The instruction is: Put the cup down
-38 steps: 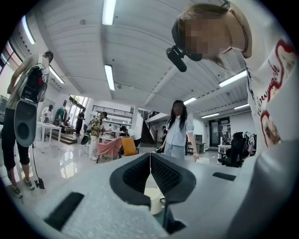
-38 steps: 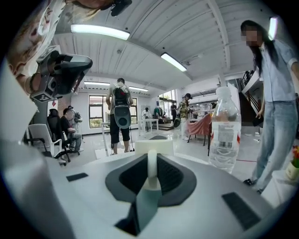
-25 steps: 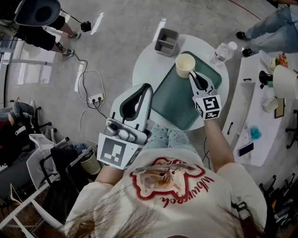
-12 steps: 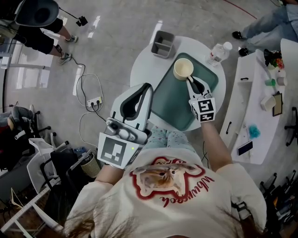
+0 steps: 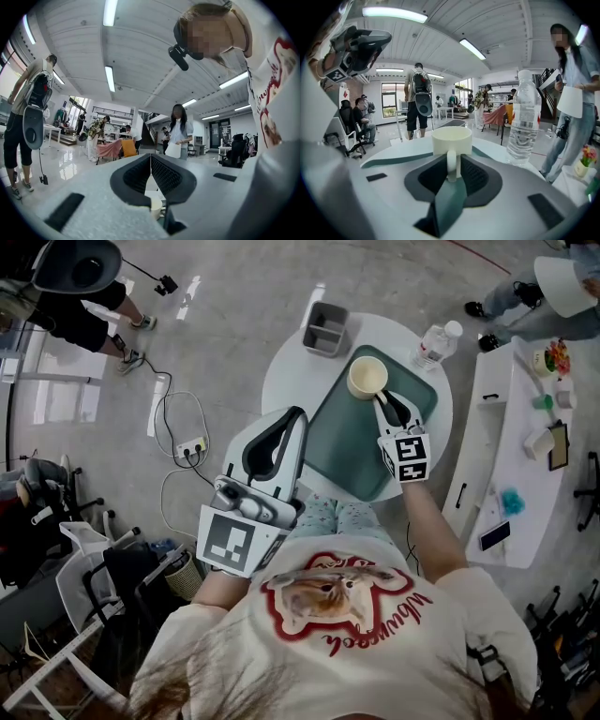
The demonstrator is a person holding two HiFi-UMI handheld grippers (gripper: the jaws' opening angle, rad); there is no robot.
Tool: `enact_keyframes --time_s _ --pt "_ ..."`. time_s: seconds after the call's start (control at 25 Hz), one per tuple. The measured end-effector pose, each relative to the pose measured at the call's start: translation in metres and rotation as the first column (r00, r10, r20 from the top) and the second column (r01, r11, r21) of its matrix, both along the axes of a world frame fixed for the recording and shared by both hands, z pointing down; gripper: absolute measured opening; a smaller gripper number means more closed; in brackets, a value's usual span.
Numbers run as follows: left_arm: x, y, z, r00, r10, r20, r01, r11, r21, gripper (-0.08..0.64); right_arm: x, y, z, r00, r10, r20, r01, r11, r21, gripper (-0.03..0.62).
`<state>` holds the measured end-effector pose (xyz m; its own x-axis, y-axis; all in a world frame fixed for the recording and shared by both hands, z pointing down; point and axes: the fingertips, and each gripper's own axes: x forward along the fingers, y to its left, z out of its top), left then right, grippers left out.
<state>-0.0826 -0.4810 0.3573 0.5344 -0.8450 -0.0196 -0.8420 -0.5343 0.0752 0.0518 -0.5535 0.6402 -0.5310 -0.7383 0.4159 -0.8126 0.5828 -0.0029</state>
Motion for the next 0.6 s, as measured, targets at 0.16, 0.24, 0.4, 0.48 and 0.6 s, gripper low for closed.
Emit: enact_keyframes --time_s 0.16,0.24,0.4,0.48,0.6 --pt "0.001 0.001 0.000 1.000 0.008 0.012 -0.008 1.000 -0.007 0.017 0.003 0.003 -0.010 1.000 -0.010 0.022 0.010 1.000 0.020 0.063" --pt "0.004 0.000 -0.003 1.000 0.018 0.003 -0.018 1.000 0.005 0.017 0.006 0.004 -0.016 0.999 -0.017 0.032 0.016 1.000 0.027 0.064" --pt "0.008 -0.003 -0.003 0.999 0.034 0.008 -0.034 0.999 0.007 0.017 0.013 0.006 -0.045 0.998 -0.002 0.069 -0.003 0.998 0.059 0.071" --pt "0.011 -0.005 -0.002 0.999 0.044 0.012 -0.044 0.999 0.008 0.017 0.017 0.004 -0.071 0.994 0.023 0.109 -0.033 0.995 0.092 0.071" --pt "0.019 -0.008 -0.007 0.998 0.067 0.008 -0.067 0.997 0.022 0.017 0.019 0.003 -0.118 0.983 0.031 0.178 -0.059 0.986 0.158 0.071"
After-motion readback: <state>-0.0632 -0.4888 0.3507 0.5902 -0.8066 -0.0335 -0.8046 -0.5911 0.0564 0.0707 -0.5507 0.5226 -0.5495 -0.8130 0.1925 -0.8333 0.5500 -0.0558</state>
